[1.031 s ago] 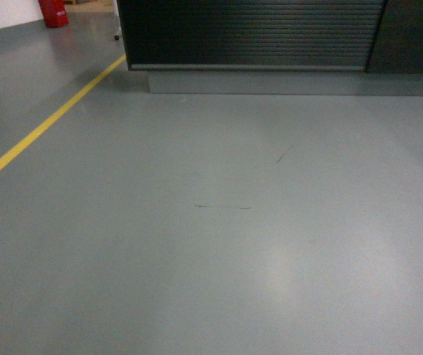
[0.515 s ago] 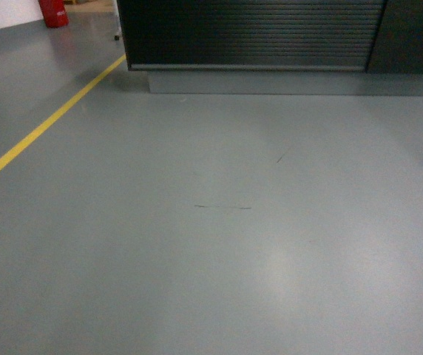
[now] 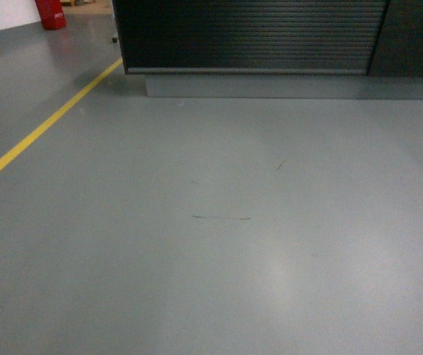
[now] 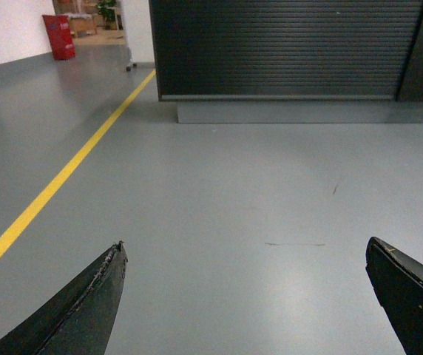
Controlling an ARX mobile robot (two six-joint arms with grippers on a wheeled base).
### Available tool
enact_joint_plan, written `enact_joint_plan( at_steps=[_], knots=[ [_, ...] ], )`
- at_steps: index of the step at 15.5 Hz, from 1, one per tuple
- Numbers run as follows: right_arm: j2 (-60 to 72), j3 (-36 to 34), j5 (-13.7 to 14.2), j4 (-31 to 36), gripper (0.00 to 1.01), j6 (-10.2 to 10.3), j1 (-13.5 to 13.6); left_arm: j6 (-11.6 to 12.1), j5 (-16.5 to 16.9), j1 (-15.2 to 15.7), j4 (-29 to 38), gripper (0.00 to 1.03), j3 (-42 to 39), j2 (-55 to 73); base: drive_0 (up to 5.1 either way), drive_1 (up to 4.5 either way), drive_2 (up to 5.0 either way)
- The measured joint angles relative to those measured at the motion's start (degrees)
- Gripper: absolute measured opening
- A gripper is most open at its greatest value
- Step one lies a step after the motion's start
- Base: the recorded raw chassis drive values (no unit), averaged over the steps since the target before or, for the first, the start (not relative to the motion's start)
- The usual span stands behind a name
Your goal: Place dark red mango on scale at checkout
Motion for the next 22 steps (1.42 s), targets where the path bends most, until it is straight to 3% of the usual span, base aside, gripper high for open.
enact_joint_plan(
  at_steps=[22],
  knots=[
    [0.0, 0.0, -0.02, -0.07, 0.98, 0.0, 0.0, 0.0, 0.07, 0.0, -0.07, 0.98, 0.0, 0.0, 0.0, 4.34, -4.3]
  ],
)
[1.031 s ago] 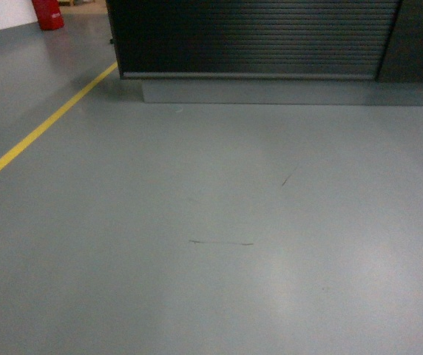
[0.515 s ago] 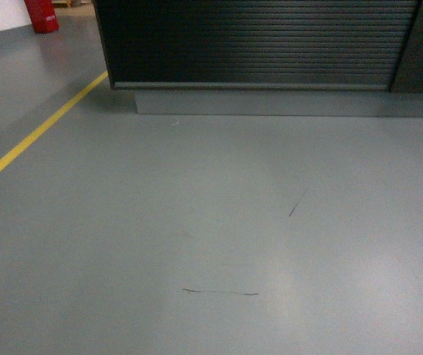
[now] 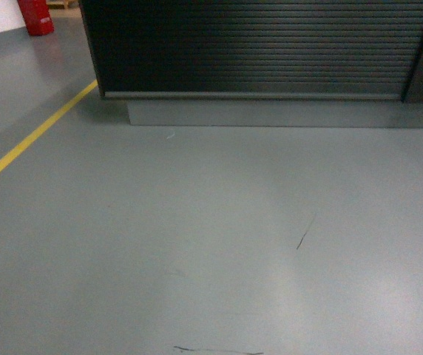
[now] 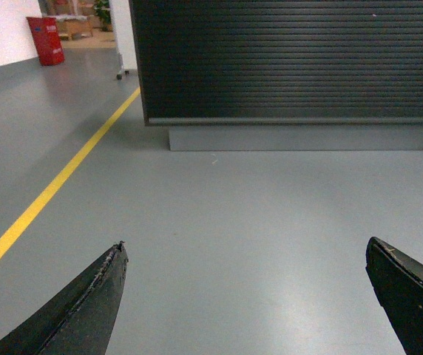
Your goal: Place dark red mango on scale at checkout
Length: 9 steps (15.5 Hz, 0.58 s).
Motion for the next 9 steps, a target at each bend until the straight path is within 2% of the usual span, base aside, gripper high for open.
enact_joint_plan(
  at_steps=[9],
  knots=[
    [0.0, 0.0, 0.04, 0.0, 0.98, 0.0, -0.02, 0.0, -0.02, 0.0, -0.13, 0.98, 0.0, 0.0, 0.0, 4.35, -4.3]
  ],
)
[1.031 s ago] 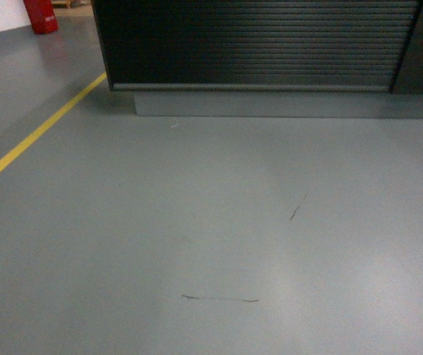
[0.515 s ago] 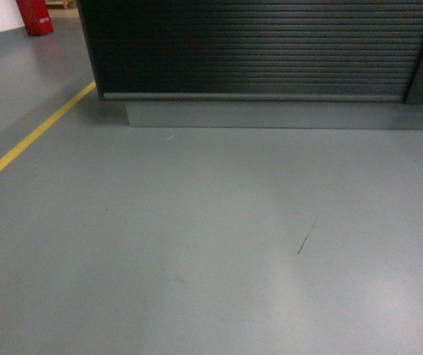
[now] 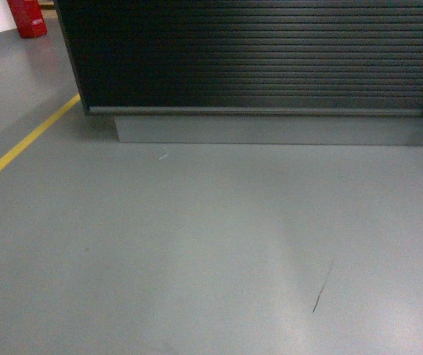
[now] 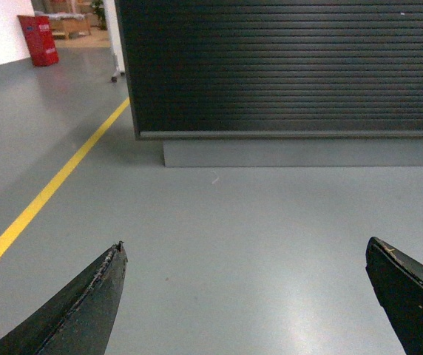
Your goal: Place dark red mango on scale at checkout
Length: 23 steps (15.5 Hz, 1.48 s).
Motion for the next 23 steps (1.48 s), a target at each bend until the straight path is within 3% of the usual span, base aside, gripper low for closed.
enact_joint_plan(
  at_steps=[23],
  knots=[
    [0.0, 0.0, -0.02, 0.0, 0.98, 0.0, 0.02, 0.0, 0.02, 0.0, 0.22, 0.98, 0.0, 0.02, 0.0, 4.31, -4.3]
  ],
)
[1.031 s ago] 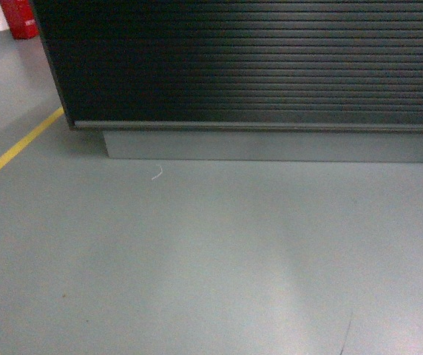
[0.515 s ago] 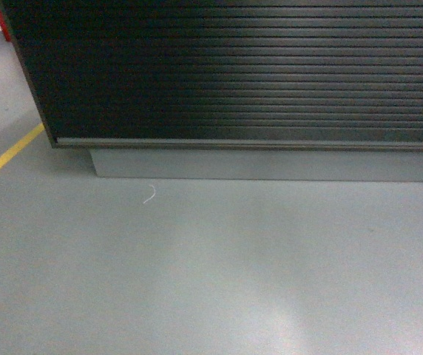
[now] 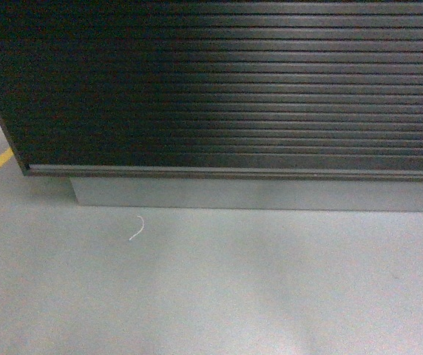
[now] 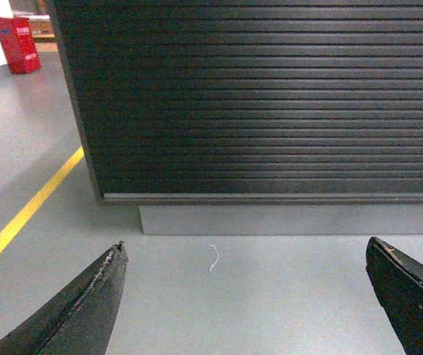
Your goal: Place dark red mango on scale at checkout
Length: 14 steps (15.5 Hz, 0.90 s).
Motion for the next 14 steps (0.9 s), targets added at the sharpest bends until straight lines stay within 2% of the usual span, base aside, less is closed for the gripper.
enact_joint_plan(
  at_steps=[14],
  knots=[
    [0.0, 0.0, -0.04, 0.09, 0.98, 0.0, 0.0, 0.02, 0.04, 0.0, -0.09, 0.98, 0.0, 0.0, -0.1, 4.21, -4.3]
  ],
)
